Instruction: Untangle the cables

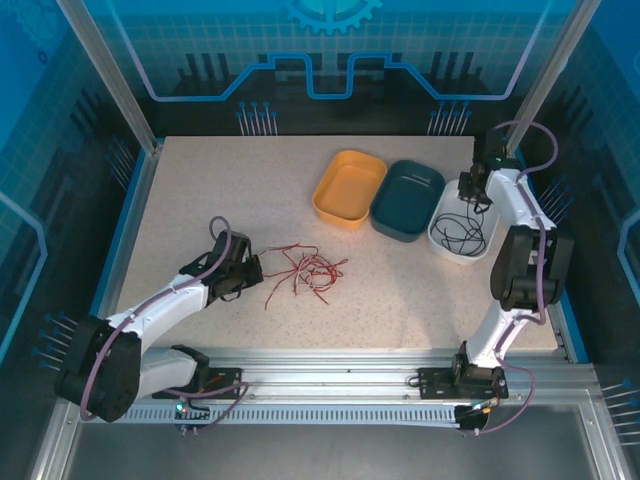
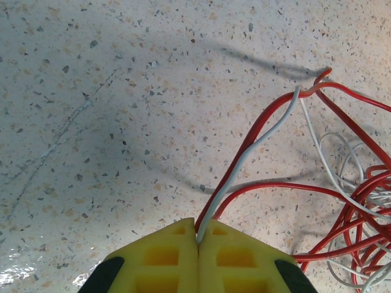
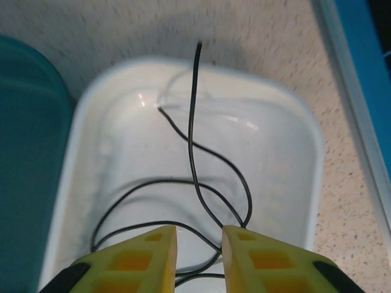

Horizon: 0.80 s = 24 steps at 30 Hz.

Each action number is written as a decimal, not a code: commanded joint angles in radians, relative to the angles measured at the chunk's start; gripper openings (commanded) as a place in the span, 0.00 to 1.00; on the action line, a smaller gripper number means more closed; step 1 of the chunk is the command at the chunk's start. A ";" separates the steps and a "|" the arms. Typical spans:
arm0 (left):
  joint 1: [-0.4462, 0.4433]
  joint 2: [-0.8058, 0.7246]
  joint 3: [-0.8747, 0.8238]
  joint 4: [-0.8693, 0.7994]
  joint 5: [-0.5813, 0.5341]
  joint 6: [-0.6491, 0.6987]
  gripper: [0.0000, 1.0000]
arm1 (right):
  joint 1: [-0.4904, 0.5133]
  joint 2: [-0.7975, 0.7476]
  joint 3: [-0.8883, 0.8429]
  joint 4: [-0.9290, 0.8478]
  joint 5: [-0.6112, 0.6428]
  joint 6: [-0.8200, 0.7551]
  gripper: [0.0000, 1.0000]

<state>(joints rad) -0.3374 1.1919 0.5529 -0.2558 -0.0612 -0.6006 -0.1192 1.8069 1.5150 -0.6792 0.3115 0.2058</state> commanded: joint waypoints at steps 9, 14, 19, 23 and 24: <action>0.008 -0.022 0.005 0.006 0.020 0.012 0.00 | -0.017 0.106 0.056 0.100 -0.004 0.112 0.27; 0.008 -0.008 0.007 0.008 0.023 0.012 0.00 | -0.019 0.169 0.081 0.147 0.001 0.109 0.26; 0.008 0.000 0.010 0.013 0.027 0.012 0.00 | -0.029 0.210 0.088 0.172 0.017 0.115 0.28; 0.008 0.008 0.018 0.012 0.028 0.012 0.00 | -0.040 0.233 0.085 0.197 0.017 0.127 0.29; 0.008 0.010 0.019 0.012 0.028 0.013 0.00 | -0.042 0.244 0.090 0.199 0.021 0.127 0.29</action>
<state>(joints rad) -0.3374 1.1908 0.5529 -0.2554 -0.0544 -0.5995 -0.1421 2.0163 1.5681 -0.5121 0.3138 0.3115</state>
